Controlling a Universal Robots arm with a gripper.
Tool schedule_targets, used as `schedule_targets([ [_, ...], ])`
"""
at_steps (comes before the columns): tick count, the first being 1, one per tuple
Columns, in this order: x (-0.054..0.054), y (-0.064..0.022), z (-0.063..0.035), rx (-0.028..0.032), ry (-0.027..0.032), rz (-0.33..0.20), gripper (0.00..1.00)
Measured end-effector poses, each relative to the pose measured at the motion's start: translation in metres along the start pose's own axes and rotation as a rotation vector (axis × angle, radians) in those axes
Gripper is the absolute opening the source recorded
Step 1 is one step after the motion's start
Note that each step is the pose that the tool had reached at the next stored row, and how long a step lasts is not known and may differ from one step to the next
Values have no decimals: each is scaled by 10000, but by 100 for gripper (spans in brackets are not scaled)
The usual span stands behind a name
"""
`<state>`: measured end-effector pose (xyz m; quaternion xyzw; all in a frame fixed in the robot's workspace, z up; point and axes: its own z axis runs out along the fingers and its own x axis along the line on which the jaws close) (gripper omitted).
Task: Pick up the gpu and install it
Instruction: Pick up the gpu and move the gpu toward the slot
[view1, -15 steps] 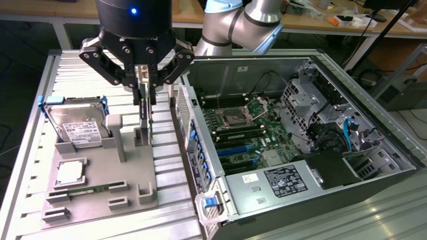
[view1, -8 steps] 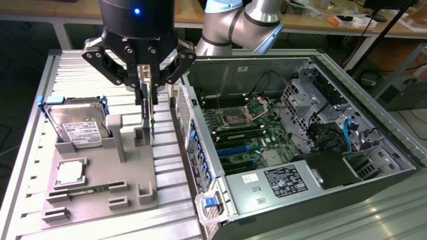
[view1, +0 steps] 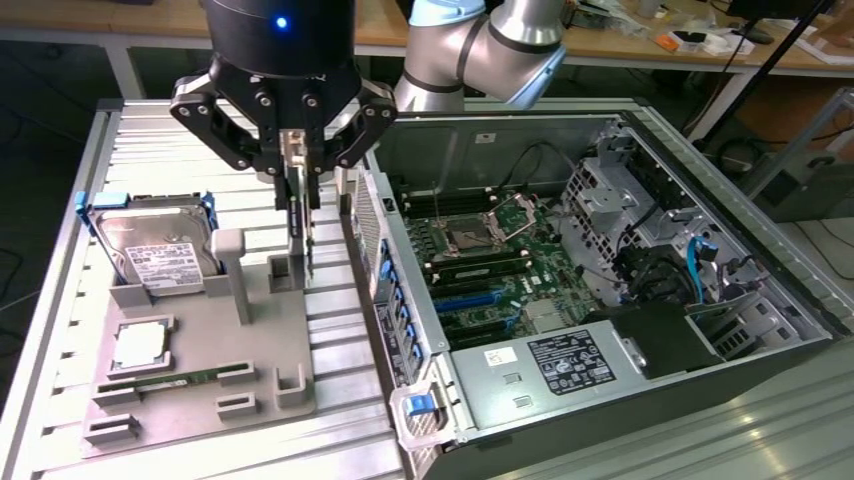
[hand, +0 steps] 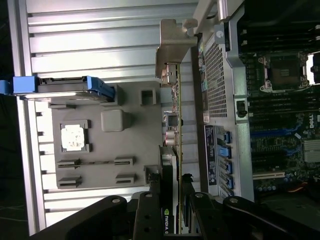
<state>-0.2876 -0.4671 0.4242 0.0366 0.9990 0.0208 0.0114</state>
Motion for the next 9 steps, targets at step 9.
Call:
schedule_targets([
  [9,-38,3,1,0,0,2,27],
])
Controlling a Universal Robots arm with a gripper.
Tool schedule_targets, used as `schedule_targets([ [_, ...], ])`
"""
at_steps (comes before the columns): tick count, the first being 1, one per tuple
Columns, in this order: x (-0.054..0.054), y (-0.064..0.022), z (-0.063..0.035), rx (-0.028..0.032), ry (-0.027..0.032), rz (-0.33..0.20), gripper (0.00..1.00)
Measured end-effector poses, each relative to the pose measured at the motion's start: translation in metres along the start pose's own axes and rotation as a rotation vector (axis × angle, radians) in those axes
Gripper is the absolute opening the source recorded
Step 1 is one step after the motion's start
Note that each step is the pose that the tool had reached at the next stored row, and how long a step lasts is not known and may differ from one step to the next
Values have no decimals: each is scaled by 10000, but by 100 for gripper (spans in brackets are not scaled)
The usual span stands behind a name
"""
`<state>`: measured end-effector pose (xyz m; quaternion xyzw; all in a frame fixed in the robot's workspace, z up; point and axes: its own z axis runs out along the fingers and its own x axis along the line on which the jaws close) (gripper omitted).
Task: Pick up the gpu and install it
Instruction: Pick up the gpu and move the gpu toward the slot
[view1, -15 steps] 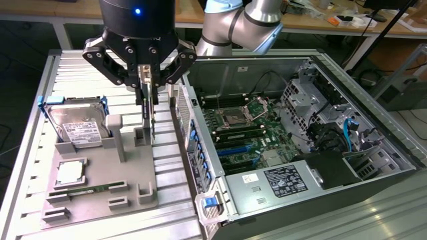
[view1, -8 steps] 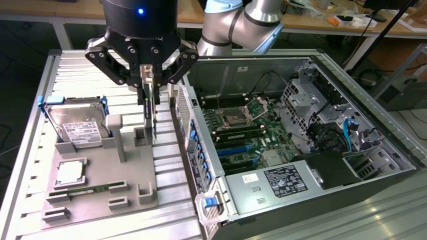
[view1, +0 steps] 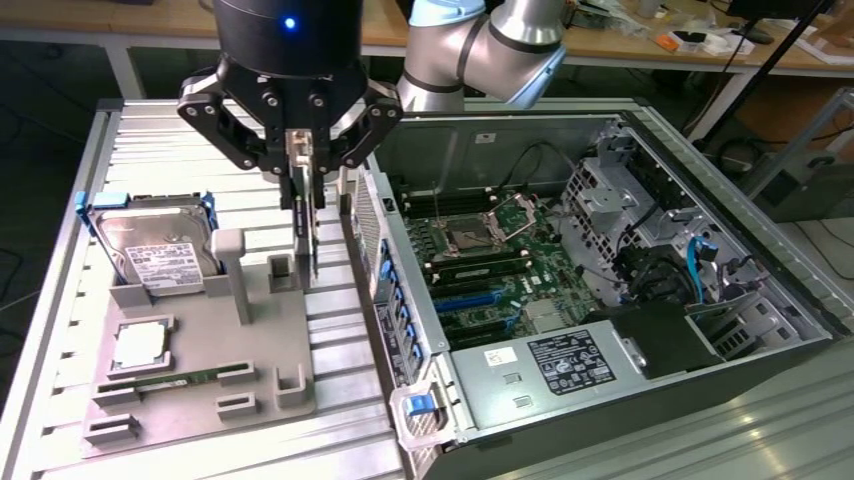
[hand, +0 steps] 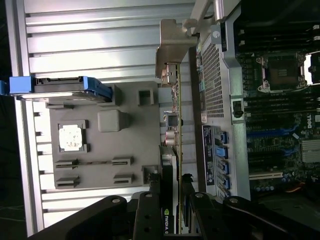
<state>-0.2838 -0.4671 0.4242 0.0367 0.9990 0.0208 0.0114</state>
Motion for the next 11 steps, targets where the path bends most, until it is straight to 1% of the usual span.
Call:
schedule_targets([
  [11,-31,2,1,0,0,-1,27],
])
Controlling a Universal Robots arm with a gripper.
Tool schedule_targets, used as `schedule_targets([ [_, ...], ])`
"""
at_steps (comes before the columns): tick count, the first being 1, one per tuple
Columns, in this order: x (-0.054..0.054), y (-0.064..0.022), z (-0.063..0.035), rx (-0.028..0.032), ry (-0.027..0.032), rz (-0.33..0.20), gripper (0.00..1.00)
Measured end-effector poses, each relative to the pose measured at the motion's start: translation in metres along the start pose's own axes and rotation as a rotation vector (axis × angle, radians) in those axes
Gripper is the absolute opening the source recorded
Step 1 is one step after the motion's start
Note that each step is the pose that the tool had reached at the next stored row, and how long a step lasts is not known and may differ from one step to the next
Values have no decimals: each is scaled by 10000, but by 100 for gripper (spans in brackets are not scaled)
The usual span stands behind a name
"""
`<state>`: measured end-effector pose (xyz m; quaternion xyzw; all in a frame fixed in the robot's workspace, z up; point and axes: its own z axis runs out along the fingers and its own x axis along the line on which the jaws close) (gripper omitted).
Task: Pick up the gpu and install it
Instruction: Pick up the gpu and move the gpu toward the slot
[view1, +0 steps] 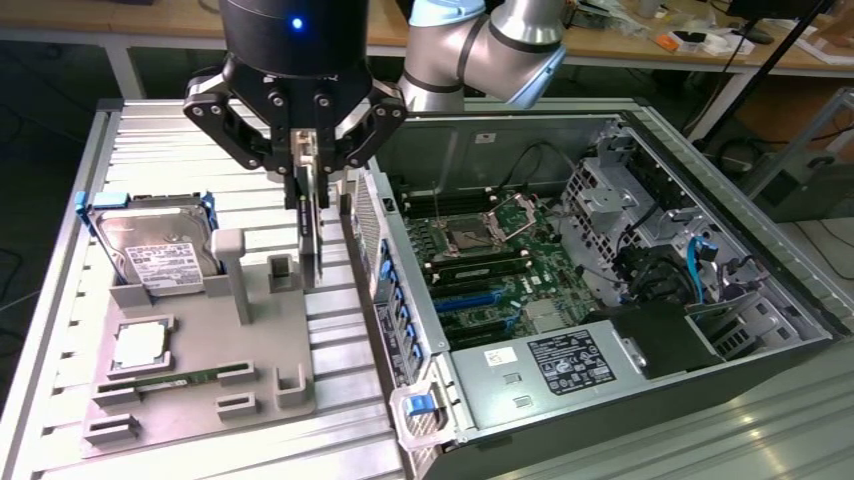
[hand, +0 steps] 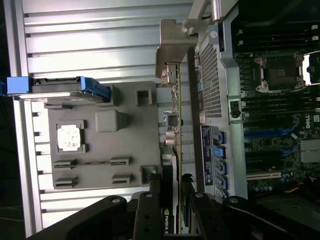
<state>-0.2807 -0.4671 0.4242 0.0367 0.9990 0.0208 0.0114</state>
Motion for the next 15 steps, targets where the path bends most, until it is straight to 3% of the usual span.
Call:
schedule_targets([
  [15,-36,3,1,0,0,0,27],
])
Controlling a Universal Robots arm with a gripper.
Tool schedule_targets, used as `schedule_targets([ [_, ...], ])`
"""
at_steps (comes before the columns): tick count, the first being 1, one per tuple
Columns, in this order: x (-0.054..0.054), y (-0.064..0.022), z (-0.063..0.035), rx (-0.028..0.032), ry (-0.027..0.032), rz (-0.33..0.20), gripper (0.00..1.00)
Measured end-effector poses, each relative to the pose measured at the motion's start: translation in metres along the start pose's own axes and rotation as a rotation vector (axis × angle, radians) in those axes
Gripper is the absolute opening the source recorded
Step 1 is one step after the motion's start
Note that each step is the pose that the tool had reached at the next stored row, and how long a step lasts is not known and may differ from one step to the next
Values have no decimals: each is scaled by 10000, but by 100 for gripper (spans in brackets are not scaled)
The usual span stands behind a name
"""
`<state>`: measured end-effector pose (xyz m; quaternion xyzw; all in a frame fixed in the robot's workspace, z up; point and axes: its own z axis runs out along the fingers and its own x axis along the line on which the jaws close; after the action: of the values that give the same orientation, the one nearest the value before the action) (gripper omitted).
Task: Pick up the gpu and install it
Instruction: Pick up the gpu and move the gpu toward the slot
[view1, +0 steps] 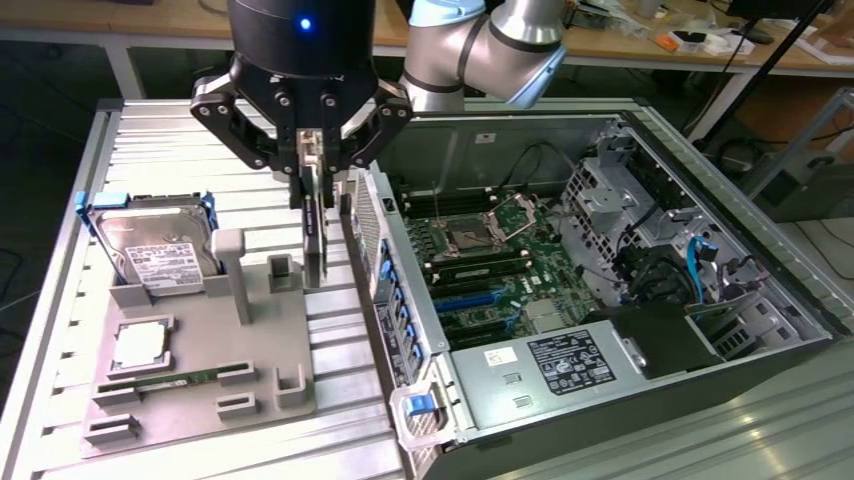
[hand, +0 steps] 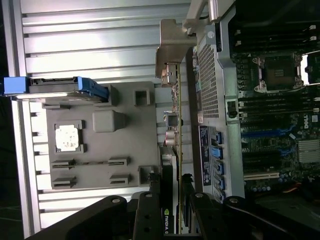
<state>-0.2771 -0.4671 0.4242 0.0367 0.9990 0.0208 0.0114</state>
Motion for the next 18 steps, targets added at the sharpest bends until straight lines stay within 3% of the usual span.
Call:
schedule_targets([
  [18,-123,9,3,0,0,0,27],
])
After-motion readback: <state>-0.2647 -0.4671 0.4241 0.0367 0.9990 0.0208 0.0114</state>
